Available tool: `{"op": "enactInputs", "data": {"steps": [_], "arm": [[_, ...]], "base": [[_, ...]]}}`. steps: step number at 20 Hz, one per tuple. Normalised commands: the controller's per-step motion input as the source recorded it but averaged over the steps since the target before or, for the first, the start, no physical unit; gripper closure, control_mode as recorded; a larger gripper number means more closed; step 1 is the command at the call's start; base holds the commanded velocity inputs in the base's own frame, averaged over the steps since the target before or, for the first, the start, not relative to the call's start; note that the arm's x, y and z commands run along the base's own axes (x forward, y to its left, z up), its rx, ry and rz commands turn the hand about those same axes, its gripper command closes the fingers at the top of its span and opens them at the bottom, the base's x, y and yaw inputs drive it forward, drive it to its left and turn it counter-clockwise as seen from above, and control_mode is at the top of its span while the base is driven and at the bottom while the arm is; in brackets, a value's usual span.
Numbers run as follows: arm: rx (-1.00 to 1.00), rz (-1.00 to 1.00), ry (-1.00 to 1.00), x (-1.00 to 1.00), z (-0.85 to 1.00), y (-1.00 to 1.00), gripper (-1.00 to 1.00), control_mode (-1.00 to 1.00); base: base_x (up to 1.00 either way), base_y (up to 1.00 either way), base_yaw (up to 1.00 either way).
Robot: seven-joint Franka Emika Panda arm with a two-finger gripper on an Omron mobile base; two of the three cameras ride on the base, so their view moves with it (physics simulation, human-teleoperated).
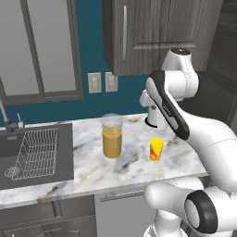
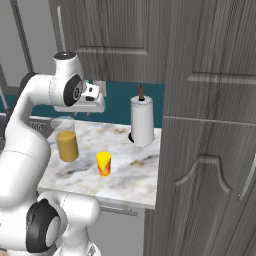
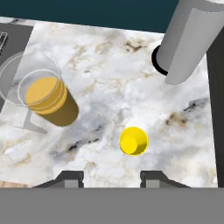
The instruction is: Place the pitcher and cup on the dining counter for serving.
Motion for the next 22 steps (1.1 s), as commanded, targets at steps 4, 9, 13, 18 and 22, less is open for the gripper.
{"op": "enactInputs", "data": {"steps": [4,9,13,18,22], "arm": [[0.00,0.00,0.00,0.00,0.00,0.00,-1.00,-1.00],[-0.02,0.00,0.04,0.00,-0.13,0.02,-1.00,-1.00],[0.01,-0.02,0.16,0.00,-0.67,-0.07,-1.00,-1.00],[0.11,-0.05,0.30,0.01,-0.63,-0.23,-1.00,-1.00],[0.05,0.00,0.26,0.03,-0.58,-0.08,-1.00,-1.00]], "base": [[0.00,0.00,0.00],[0.00,0.00,0.00],[0.00,0.00,0.00],[0.00,0.00,0.00],[0.00,0.00,0.00]]}}
